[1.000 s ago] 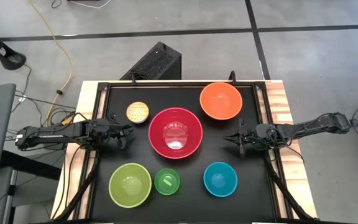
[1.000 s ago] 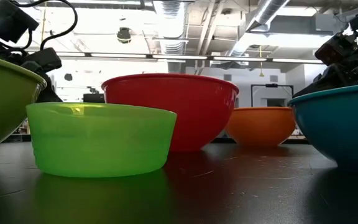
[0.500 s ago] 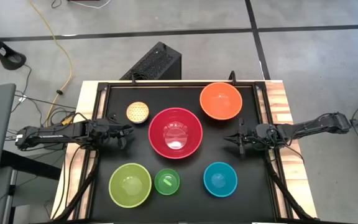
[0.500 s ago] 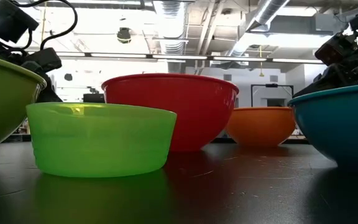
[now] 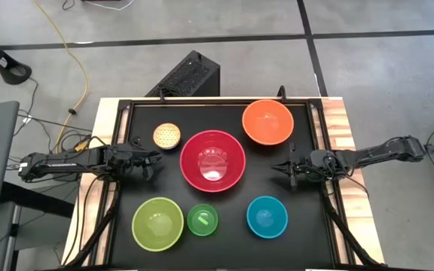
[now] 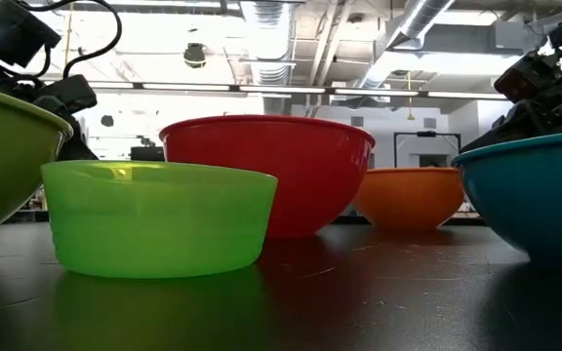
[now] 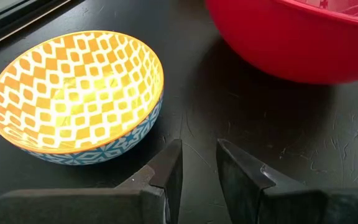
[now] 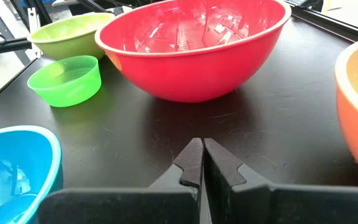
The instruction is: Nest bowls inside each other
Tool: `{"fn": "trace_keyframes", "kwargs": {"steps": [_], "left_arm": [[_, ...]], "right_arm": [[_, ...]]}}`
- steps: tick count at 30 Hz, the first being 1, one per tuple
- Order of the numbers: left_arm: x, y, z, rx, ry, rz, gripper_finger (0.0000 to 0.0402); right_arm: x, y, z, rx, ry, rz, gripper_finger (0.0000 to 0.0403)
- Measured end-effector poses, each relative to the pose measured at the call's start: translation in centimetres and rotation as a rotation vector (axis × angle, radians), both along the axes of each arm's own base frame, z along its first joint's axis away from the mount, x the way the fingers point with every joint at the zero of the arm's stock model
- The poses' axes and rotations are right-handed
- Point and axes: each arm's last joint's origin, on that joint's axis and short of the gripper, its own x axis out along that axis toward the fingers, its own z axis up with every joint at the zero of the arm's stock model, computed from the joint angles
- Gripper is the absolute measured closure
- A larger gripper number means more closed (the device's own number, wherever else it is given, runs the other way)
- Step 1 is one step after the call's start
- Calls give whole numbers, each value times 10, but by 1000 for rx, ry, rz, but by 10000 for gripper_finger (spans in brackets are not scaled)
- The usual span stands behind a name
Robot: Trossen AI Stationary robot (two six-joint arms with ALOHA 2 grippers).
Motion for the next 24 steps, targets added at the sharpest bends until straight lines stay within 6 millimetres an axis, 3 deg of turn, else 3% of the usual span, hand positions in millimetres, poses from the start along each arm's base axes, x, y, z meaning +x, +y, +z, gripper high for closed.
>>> {"fn": "trace_keyframes", "kwargs": {"steps": [12,18,24], "left_arm": [[0,0,1,56,18,-27,315],[6,1,14,-69,-200,55,315],[7,2,18,-37,-232,61,315]], "right_arm": [[0,0,0,0,0,-1,371],[0,0,0,-1,1,0,371],[0,0,0,-60,3,20,371]]}}
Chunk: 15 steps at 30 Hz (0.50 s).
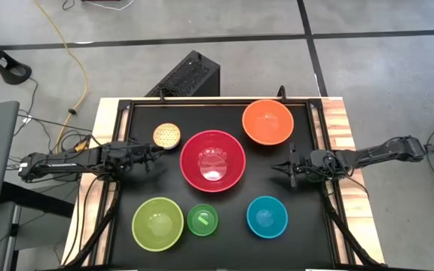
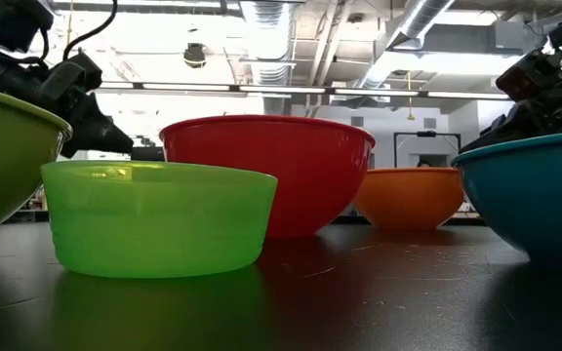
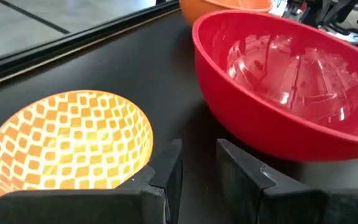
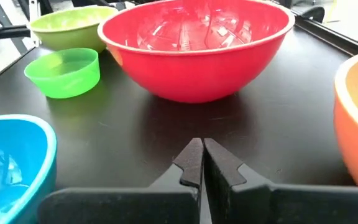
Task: Nest bowls inside each other
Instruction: Stack the orange bowl on top of the red bowl
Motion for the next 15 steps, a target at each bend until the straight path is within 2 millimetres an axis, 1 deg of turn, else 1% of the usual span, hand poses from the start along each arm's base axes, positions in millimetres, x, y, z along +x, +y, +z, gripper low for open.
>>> {"fn": "trace_keyframes", "kwargs": {"steps": [2,4,8,10,12,15], "left_arm": [[0,0,0,-19,-8,7,315],[0,0,1,-38,-32,14,315],[2,0,6,-29,-86,12,315],[3,0,10,-20,-116,10,315],[3,1,14,21,-146,16,315],[4,2,19,74,-186,34,315]], "right_arm": [[0,0,0,15,2,-5,371],[0,0,-2,-16,18,4,371],[-1,0,-2,-51,30,14,371],[-1,-1,-2,-53,20,-15,371],[1,-1,4,27,-43,-48,371],[4,-1,18,151,-207,-65,371]]}}
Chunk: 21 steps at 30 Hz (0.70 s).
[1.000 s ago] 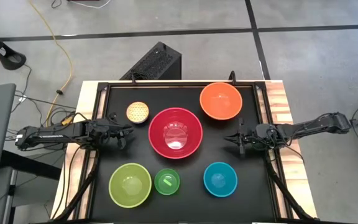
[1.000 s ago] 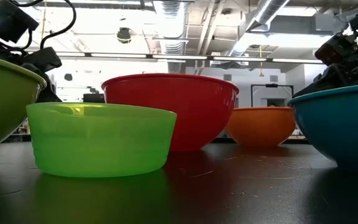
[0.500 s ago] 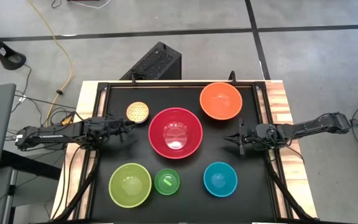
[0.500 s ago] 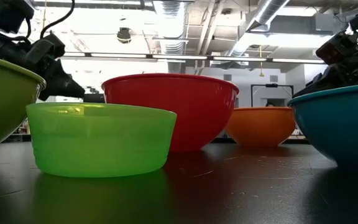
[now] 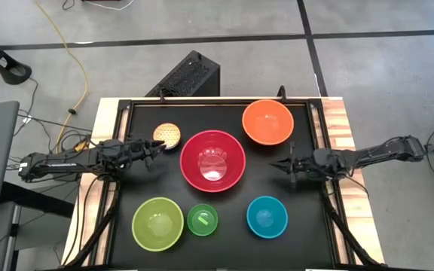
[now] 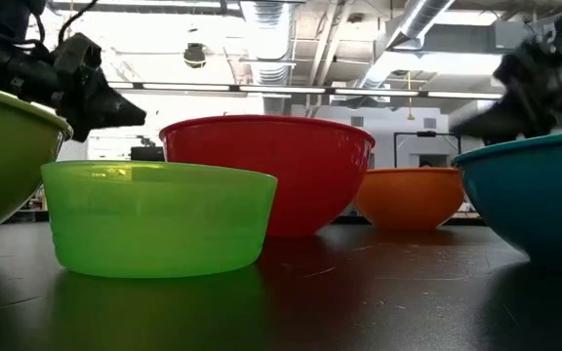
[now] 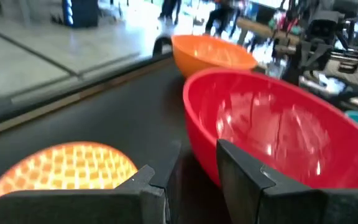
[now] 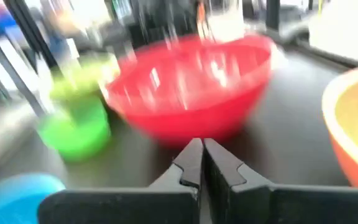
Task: Nest bowls inside each other
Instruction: Stack the orange bowl on top of the red bowl
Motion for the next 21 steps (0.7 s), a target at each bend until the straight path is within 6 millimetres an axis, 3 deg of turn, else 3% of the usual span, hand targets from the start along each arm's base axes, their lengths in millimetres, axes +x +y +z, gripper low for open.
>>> {"fn": "trace_keyframes", "kwargs": {"steps": [4,9,15,21], "left_arm": [[0,0,6,13,-56,3,315],[0,0,8,84,-47,0,315],[0,0,9,145,-31,4,315],[-1,3,10,113,-53,92,315]], "right_arm": [[0,-2,24,-2,-239,-10,371],[3,-8,49,-54,-249,-61,371],[10,-34,85,-91,-113,-280,370],[11,-83,112,-33,218,-662,356]]}}
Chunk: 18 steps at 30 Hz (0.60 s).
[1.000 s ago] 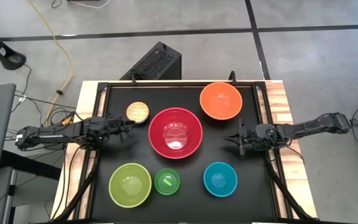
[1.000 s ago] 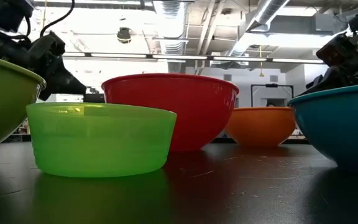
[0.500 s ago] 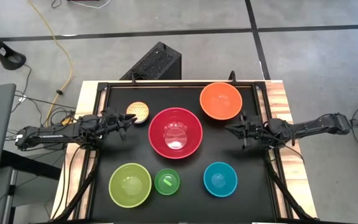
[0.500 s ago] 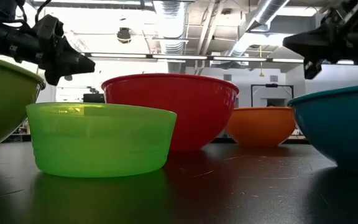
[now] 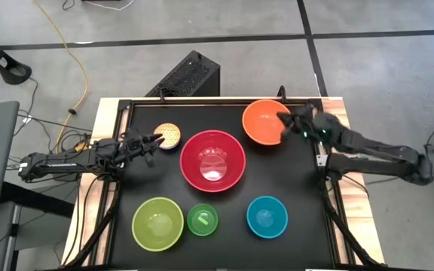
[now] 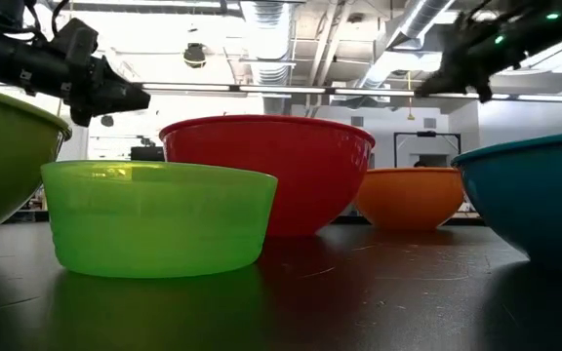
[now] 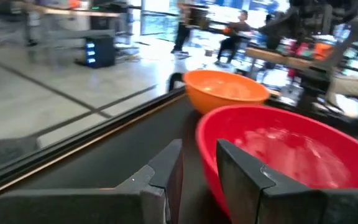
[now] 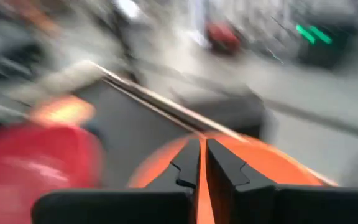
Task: Nest bowls inside each other
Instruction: Stack the orange bowl on top of the red bowl
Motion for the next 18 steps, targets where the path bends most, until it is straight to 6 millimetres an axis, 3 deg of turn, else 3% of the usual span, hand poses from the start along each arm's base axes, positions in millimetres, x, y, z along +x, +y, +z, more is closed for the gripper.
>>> {"fn": "trace_keyframes", "kwargs": {"steps": [4,8,14,18], "left_arm": [[0,0,0,-56,-36,-9,315],[1,-2,-1,-54,-20,-71,315],[1,-1,2,-42,-51,-61,315],[1,-2,4,-41,-74,-62,315]], "right_arm": [[-7,-34,10,164,196,-191,321],[-11,-61,11,321,324,-235,269],[-12,-89,-9,489,441,-236,185],[-8,-101,-23,562,474,-183,150]]}}
